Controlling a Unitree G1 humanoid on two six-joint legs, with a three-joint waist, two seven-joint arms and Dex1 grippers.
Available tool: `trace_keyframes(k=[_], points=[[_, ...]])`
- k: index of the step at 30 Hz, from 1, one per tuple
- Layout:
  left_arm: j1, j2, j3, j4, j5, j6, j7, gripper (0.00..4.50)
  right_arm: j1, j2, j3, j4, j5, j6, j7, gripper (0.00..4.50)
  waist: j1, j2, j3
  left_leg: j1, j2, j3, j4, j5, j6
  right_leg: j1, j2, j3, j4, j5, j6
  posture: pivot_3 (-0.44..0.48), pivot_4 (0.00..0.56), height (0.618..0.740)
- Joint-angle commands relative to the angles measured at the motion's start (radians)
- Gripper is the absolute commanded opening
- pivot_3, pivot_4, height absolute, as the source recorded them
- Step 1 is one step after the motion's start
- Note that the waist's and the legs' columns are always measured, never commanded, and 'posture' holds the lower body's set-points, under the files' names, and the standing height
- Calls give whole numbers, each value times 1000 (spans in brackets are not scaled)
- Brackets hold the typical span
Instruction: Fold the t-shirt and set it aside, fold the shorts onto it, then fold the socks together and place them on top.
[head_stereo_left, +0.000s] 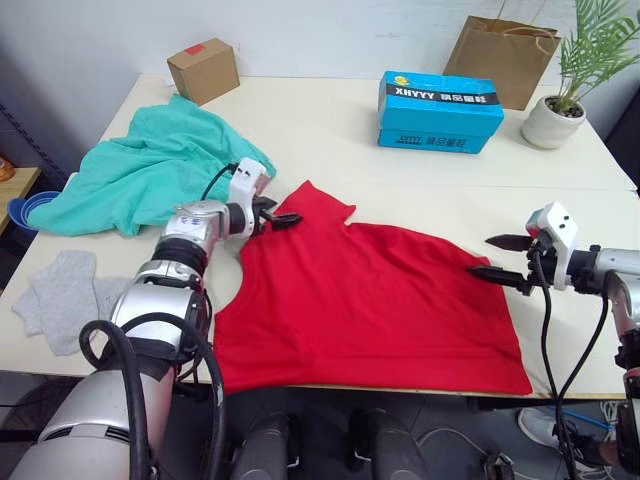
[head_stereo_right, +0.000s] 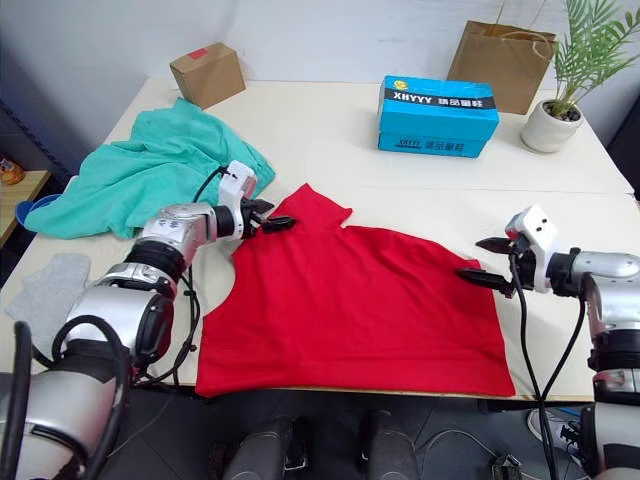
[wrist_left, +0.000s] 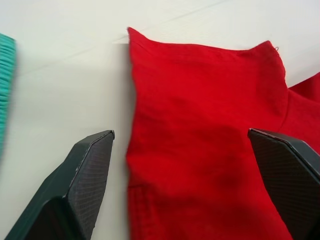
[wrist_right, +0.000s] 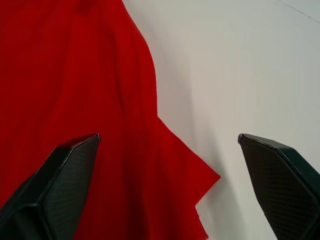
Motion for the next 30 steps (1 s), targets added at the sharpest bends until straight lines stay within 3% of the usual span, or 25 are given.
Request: trace_keyframes(k=[1, 6, 9, 13, 20, 30], points=[[-22, -6, 29, 7, 11, -16, 18, 3913, 7, -20, -20, -18, 3, -11, 8, 4500, -1, 0, 0, 0, 0, 0, 0, 0, 0, 0, 0, 0, 0, 0, 0, 0, 150, 740], [-16, -12, 51, 14, 22, -28, 42, 2397, -6, -7, -6, 5, -17, -28, 0, 4500, -2, 0, 0, 0, 0, 0, 0, 0, 0, 0, 0, 0, 0, 0, 0, 0, 150, 740], [-12, -14, 67, 14, 24, -51, 61, 1406, -20, 2, 3, 29, -30, -52, -1, 3931, -2, 0, 0, 0, 0, 0, 0, 0, 0, 0, 0, 0, 0, 0, 0, 0, 150, 740], [-11, -14, 88, 16, 25, -72, 80, 105, -35, 8, 5, 52, -42, -75, 6, 2518, -2, 0, 0, 0, 0, 0, 0, 0, 0, 0, 0, 0, 0, 0, 0, 0, 150, 740], [11, -6, 131, 8, 5, -130, 45, 0, -51, 8, 1, 85, -47, -117, 28, 173, -2, 0, 0, 0, 0, 0, 1, 0, 0, 0, 0, 0, 1, 0, 0, 0, 150, 740], [55, 22, 121, -33, 36, -274, -64, 0, -74, -8, -26, 180, -69, -301, -9, 79, -3, 0, 0, 0, 0, 1, 1, 0, 0, 0, 1, 0, 1, 0, 0, 0, 150, 740]])
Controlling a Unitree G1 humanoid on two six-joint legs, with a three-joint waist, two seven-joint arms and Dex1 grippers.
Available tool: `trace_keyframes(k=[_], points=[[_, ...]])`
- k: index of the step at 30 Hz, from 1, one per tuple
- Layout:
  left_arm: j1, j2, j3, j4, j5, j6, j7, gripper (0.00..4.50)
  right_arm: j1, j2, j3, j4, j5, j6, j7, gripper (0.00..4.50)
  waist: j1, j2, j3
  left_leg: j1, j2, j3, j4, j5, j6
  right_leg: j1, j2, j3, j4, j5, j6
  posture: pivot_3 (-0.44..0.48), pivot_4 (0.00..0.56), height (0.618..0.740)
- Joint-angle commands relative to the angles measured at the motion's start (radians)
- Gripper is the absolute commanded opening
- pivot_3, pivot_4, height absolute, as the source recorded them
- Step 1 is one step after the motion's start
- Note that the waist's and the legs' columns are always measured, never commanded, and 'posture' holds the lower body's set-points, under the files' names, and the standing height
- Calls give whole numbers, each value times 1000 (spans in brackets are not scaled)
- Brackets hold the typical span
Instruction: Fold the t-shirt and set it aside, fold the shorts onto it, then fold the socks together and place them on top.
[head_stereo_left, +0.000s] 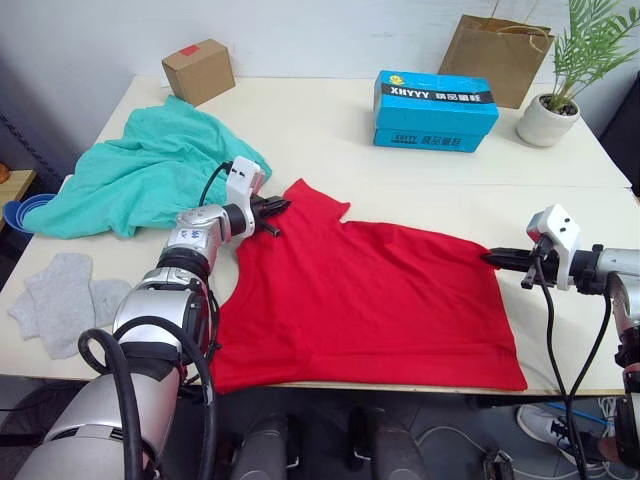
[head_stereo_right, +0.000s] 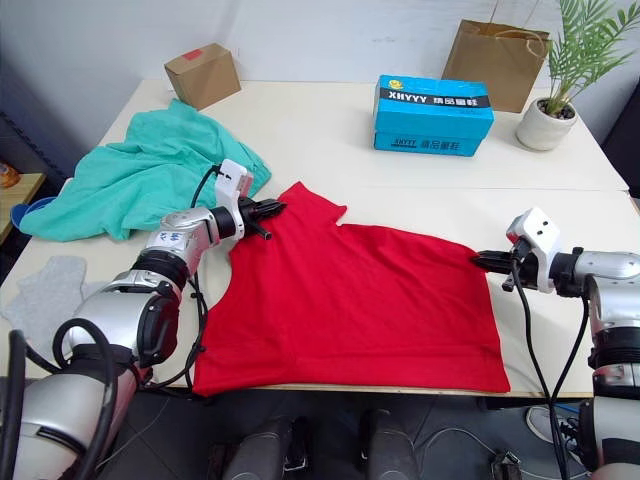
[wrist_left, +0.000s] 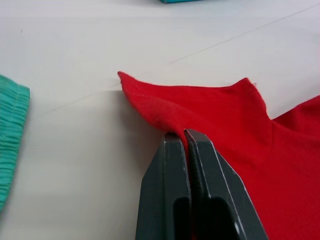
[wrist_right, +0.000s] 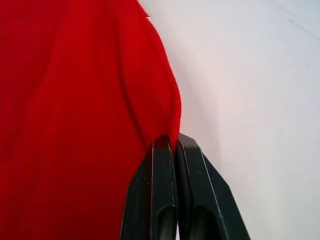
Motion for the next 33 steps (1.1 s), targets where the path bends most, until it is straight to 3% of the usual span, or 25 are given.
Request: trace_keyframes(k=[1, 9, 23, 33], points=[[16, 30, -10, -42, 14, -70, -29, 0, -18, -17, -32, 43, -9, -104, -20, 79, 0, 0, 0, 0, 0, 0, 0, 0, 0, 0, 0, 0, 0, 0, 0, 0, 150, 740], [76, 61, 16, -77, -10, -176, -61, 0, 4, -3, -63, 89, 10, -289, -56, 79, -1, 0, 0, 0, 0, 0, 0, 0, 0, 0, 0, 0, 0, 0, 0, 0, 150, 740], [253, 81, 20, -260, -54, -330, -157, 0, 208, 20, -102, -10, 55, -304, -65, 79, 0, 0, 0, 1, 0, 0, 2, 0, 0, 1, -1, 0, 1, 1, 0, 0, 150, 740], [487, 122, -15, -593, -49, -250, -128, 0, 223, 35, -77, 21, -3, -329, -126, 79, -9, 1, 0, 2, 1, 0, 2, 0, 0, 2, -1, 1, 1, 1, 0, 0, 150, 740]])
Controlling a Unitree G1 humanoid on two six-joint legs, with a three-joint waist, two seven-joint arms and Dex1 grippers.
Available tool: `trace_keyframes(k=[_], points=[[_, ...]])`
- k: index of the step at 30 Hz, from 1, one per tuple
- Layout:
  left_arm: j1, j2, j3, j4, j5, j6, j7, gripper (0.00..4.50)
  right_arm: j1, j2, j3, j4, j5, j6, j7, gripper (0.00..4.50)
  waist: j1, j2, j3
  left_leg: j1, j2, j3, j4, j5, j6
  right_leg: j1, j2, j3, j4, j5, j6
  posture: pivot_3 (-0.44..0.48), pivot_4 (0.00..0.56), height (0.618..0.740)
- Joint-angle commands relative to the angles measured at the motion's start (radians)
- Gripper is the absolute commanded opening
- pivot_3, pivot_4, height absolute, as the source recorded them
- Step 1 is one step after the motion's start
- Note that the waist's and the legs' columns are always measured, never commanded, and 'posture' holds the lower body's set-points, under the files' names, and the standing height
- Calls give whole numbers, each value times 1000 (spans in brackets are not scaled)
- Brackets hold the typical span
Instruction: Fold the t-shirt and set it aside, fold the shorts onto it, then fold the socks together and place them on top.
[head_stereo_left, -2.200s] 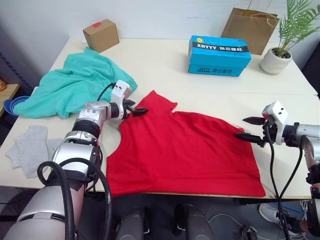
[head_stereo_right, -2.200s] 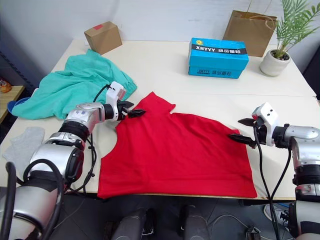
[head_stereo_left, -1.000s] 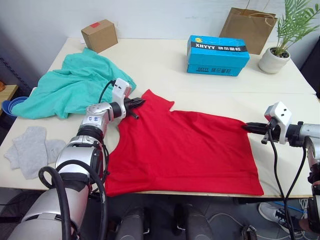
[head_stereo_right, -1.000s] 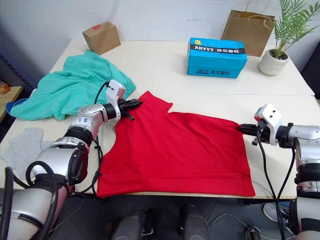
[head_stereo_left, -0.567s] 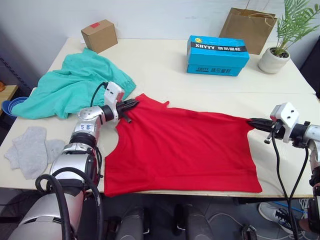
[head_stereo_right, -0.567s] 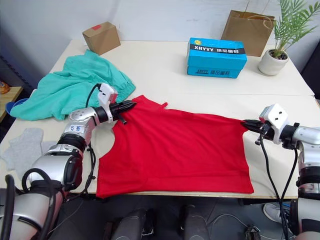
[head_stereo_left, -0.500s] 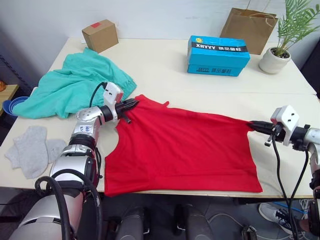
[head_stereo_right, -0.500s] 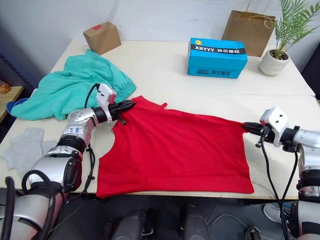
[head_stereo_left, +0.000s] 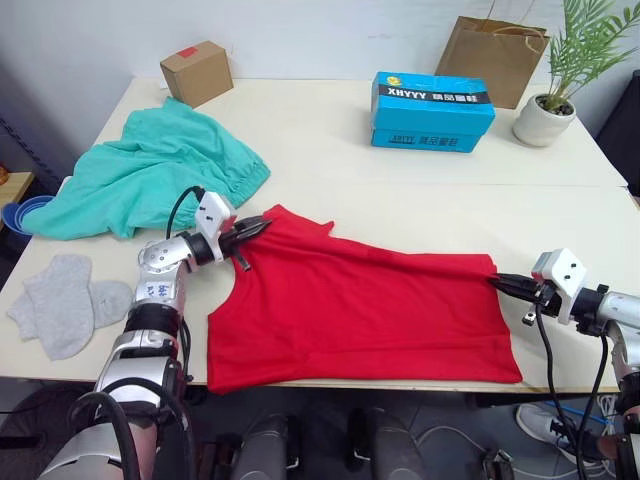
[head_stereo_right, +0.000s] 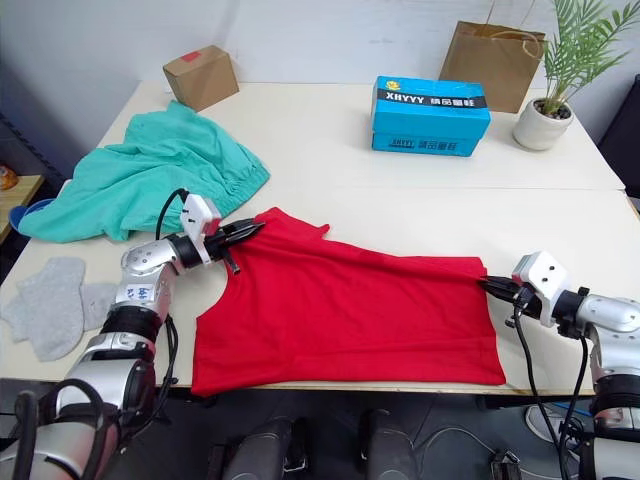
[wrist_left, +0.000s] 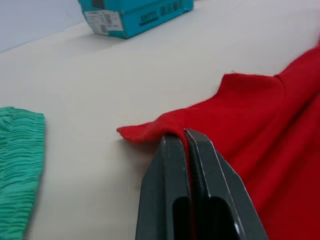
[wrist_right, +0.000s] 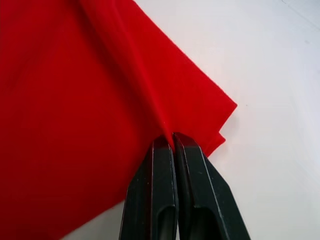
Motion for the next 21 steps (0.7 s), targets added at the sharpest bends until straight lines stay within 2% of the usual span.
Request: trace_keyframes(k=[1, 3, 5, 10, 14, 17, 20, 21], points=[[41, 28, -4, -102, -6, 35, 30, 0, -8, -5, -4, 14, -16, 7, -31, 79, 0, 0, 0, 0, 0, 0, 0, 0, 0, 0, 0, 0, 0, 0, 0, 0, 150, 740], [58, 29, -14, -141, -23, 75, 11, 0, -14, 3, -11, 8, 3, 39, -25, 79, 0, 0, 0, 0, 0, 0, 1, 0, 0, 1, 0, 0, 0, 0, 0, 0, 150, 740], [76, 40, -31, -178, -20, 120, 0, 0, -12, 4, -15, -11, 23, 77, -4, 470, 1, 0, 0, 0, 0, -1, 1, 0, 0, 1, -1, 0, 0, 1, 0, 0, 150, 740], [95, 95, -46, -272, -52, 272, -64, 1323, 49, -52, -26, -102, 32, 98, 45, 2027, 2, 0, 0, 1, 0, -1, 0, 0, 0, 1, -1, 0, -1, 1, -1, 0, 150, 740], [58, 183, -34, -342, -137, 690, -112, 2565, 149, -105, -100, -279, 128, 205, 84, 3357, 4, 0, 0, 0, 0, -1, 0, 0, 0, 1, 0, 0, 0, 1, -1, 0, 150, 740], [-26, 210, -37, -324, -169, 876, -105, 3547, 225, -113, -164, -437, 200, 287, 74, 4440, 10, 0, 0, 0, 1, -1, 0, 0, 0, 1, 0, 0, 0, 1, -1, 0, 150, 740], [-152, 191, -54, -215, -150, 955, -62, 4480, 272, -95, -196, -580, 251, 368, 31, 4500, 18, 0, 0, 0, 0, -3, 0, 0, 1, 2, 0, 0, -1, 2, 0, 0, 150, 740], [-192, 177, -66, -170, -141, 974, -58, 4480, 283, -88, -190, -613, 248, 381, 18, 4500, 19, 0, 0, 0, 0, -3, 0, 0, 1, 2, 0, 0, -1, 3, 0, 0, 150, 740]])
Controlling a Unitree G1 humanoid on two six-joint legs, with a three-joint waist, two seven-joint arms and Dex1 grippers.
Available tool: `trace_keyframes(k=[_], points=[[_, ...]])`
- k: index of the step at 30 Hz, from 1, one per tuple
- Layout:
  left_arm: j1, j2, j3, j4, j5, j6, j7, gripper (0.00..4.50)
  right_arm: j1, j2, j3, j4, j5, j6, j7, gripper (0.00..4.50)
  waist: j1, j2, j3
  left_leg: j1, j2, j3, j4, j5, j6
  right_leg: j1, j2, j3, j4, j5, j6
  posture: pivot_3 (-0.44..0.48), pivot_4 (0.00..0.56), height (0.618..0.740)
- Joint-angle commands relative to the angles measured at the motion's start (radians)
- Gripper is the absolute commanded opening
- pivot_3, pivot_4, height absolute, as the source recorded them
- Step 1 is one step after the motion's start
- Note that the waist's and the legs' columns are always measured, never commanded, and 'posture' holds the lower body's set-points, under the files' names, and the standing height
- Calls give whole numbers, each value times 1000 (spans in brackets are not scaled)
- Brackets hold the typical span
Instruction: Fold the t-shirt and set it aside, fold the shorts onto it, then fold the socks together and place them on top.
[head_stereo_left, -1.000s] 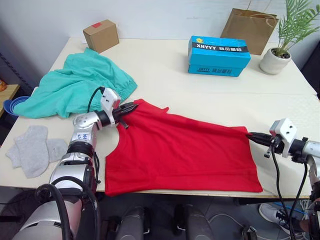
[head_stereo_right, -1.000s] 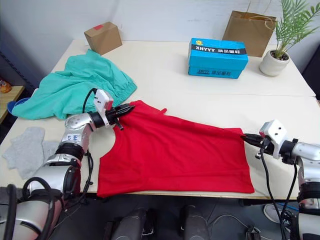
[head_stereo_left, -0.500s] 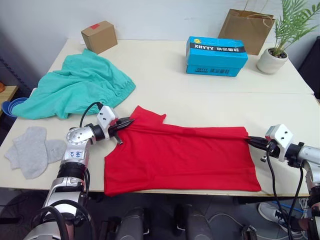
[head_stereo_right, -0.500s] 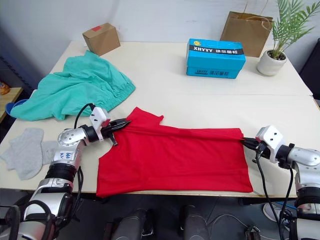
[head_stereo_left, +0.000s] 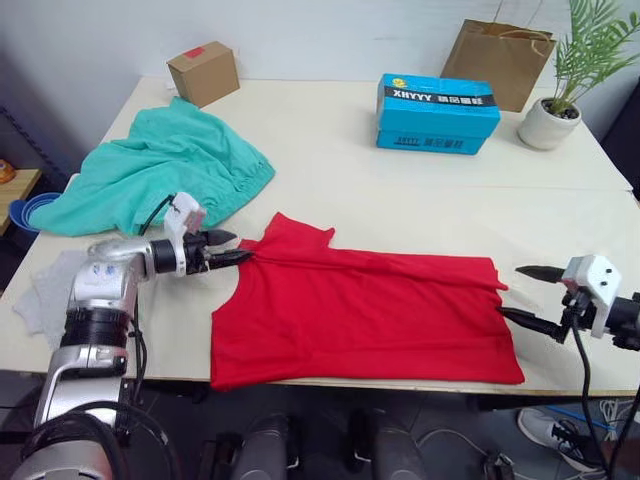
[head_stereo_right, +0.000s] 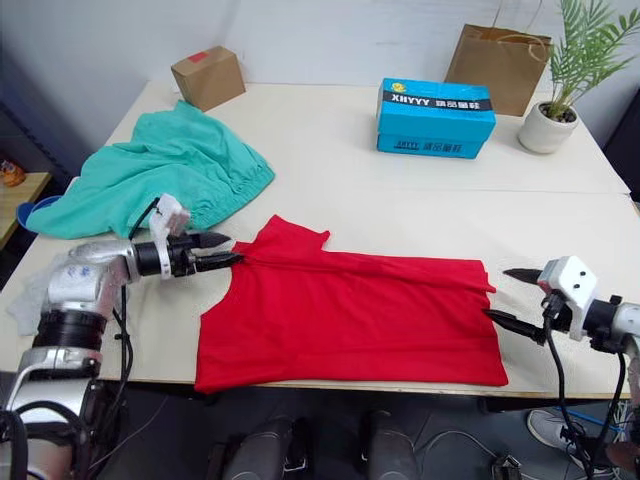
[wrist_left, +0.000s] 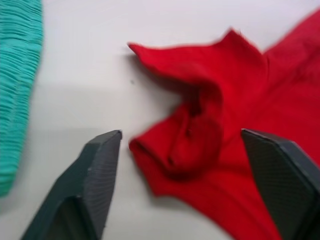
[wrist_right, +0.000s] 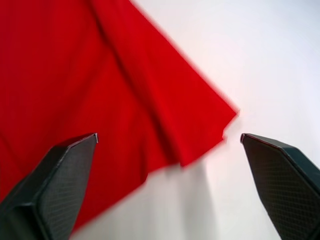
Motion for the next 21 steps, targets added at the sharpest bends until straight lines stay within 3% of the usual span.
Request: trace_keyframes(k=[1, 5, 12, 15, 18, 21], points=[[-129, -38, -19, 126, 8, 63, 27, 4480, 33, 15, -26, -138, 35, 56, -45, 4500, 4, -1, 0, 0, 0, 0, 0, 0, 0, 0, 0, 0, 0, 0, 0, 0, 150, 740], [-271, -108, -49, 319, 45, 121, 75, 4480, 36, 36, -10, -194, 26, 80, -76, 4500, 9, -1, -1, 0, -1, 1, 0, 0, 0, 0, 1, 0, 0, 0, 0, 0, 150, 740], [-393, -205, -53, 583, 105, 4, 167, 4480, 25, 52, 0, -229, 21, 99, -100, 4500, 8, -2, 0, -1, 0, 2, 0, 0, 1, -1, 1, 0, -1, 0, 1, 0, 150, 740], [-420, -229, -62, 644, 126, -22, 144, 4480, 27, 55, 2, -236, 18, 101, -103, 4500, 8, -2, 0, -1, 0, 2, 0, 0, 1, -1, 1, 0, -1, 0, 1, 0, 150, 740], [-433, -245, -87, 678, 170, -80, 146, 3897, 36, 57, -4, -244, 18, 102, -103, 4500, 10, -2, 0, -1, -1, 2, 0, 0, 1, -1, 1, 0, -1, 0, 1, 0, 150, 740], [-434, -255, -82, 696, 188, -144, 150, 2902, 53, 61, -13, -259, 20, 104, -109, 4500, 14, -2, 0, -1, -1, 2, 0, 0, 1, -1, 1, 0, -1, 0, 1, 0, 150, 740]])
